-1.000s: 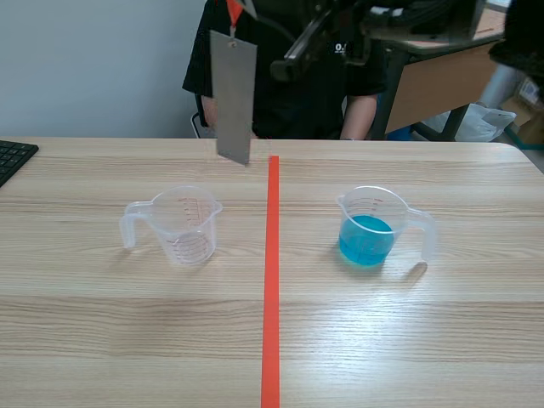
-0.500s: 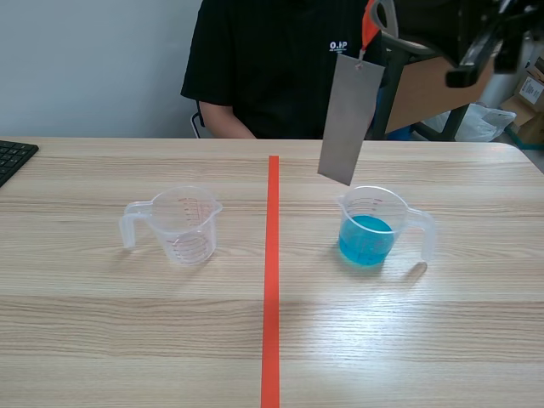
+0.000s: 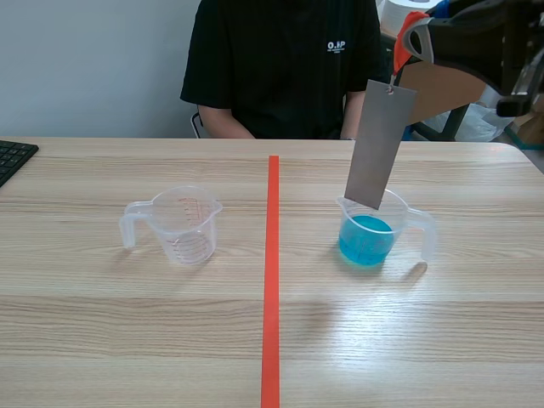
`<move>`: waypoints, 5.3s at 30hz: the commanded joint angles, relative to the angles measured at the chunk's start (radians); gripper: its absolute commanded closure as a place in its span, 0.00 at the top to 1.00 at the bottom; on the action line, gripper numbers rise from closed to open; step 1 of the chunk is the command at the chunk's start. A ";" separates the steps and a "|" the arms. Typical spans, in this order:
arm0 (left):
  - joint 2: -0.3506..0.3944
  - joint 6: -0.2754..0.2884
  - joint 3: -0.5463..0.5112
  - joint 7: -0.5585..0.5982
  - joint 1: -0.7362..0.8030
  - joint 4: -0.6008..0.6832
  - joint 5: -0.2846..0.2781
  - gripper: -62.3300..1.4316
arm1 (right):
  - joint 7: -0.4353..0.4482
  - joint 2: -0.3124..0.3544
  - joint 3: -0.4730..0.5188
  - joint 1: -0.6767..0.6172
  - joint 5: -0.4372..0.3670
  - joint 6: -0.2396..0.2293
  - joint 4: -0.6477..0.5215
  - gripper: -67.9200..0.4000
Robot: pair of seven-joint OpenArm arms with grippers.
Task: Do the redox reaction experiment.
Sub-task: 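Move the plate over the blue solution, then point at the plate with the left hand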
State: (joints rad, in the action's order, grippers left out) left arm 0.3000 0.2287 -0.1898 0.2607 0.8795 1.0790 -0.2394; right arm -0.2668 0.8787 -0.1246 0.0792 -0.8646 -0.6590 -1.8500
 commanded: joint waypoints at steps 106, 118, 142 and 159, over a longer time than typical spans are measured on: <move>-0.304 -0.089 1.101 0.167 -1.551 -0.489 0.343 0.10 | 0.017 0.013 0.059 0.018 -0.004 0.007 0.080 0.03; -0.306 -0.089 1.101 0.175 -1.551 -0.510 0.380 0.10 | 0.019 0.013 0.059 0.018 -0.004 0.007 0.080 0.03; -0.349 -0.119 1.100 0.087 -1.551 -0.510 0.386 0.10 | 0.020 0.013 0.059 0.018 -0.003 0.007 0.080 0.03; -0.349 -0.138 1.100 0.087 -1.551 -0.510 0.386 0.10 | 0.020 0.013 0.059 0.018 -0.003 0.007 0.080 0.03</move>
State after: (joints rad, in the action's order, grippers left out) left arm -0.0330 0.0975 0.9142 0.3405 -0.6540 0.5556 0.1501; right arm -0.2630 0.8780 -0.0822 0.0795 -0.8574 -0.6590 -1.7622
